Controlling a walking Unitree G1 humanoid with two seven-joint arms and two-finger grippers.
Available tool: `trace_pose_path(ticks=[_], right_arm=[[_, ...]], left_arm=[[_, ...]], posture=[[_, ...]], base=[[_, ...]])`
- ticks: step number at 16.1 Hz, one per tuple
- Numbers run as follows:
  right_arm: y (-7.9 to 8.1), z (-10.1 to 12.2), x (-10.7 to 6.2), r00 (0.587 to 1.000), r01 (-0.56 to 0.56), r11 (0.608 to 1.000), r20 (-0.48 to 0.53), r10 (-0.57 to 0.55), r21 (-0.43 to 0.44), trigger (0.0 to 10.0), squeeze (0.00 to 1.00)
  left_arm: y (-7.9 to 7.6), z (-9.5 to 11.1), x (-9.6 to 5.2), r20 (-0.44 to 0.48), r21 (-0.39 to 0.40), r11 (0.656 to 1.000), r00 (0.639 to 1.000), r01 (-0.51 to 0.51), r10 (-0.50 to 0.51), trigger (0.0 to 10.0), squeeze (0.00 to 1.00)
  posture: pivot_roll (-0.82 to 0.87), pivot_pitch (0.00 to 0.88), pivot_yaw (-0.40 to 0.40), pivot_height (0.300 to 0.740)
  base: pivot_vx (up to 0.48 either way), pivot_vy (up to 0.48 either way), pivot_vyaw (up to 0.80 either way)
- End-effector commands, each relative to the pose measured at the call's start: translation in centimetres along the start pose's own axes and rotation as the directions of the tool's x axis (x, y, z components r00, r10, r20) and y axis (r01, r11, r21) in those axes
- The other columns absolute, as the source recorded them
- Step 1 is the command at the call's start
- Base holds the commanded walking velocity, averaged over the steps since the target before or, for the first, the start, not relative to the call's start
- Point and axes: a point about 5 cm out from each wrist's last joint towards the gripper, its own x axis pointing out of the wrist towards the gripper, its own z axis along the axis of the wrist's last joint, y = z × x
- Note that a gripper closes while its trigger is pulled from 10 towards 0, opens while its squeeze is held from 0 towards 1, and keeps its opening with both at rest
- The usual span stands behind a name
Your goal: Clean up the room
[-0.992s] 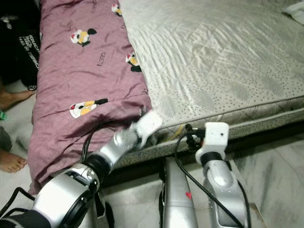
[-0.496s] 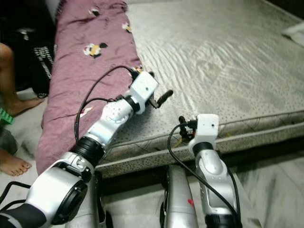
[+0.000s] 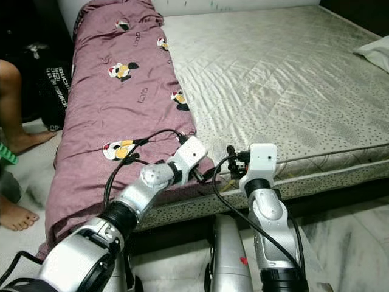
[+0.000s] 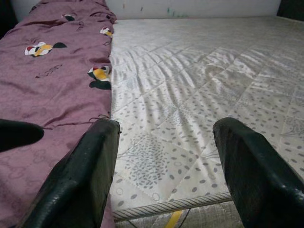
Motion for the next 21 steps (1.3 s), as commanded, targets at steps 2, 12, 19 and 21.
trace_pose_path(ticks=[2,12,19,21], right_arm=[[-0.1,-0.1,0.2,1.0,-0.001,1.0,0.0,0.001,-0.008,10.0,0.0],[-1.8,0.5,0.0,1.0,0.016,1.0,0.003,-0.016,-0.015,10.0,0.0],[-1.1,1.1,0.7,1.0,-0.002,1.0,0.029,0.002,0.005,10.0,0.0],[-0.7,1.2,1.4,0.999,-0.005,1.0,0.043,0.004,0.027,10.0,0.0]], left_arm=[[0.6,2.3,-0.2,0.148,-0.035,0.995,0.984,-0.094,0.098,10.0,0.0],[7.0,-10.8,-7.7,-0.458,-0.277,0.723,0.749,-0.632,0.479,10.0,0.0],[5.2,-11.3,-6.9,-0.451,-0.298,0.761,0.788,-0.576,0.42,10.0,0.0],[7.6,-8.9,-7.3,-0.279,-0.288,0.73,0.783,-0.62,0.555,10.0,0.0]], posture=[[-0.1,0.0,0.003,0.516],[-0.14,0.007,0.001,0.516],[-0.15,0.0,0.016,0.516],[-0.1,0.0,0.017,0.516]], base=[[0.0,0.0,0.0],[0.0,0.0,0.0],[0.0,0.0,0.0],[0.0,0.0,0.0]])
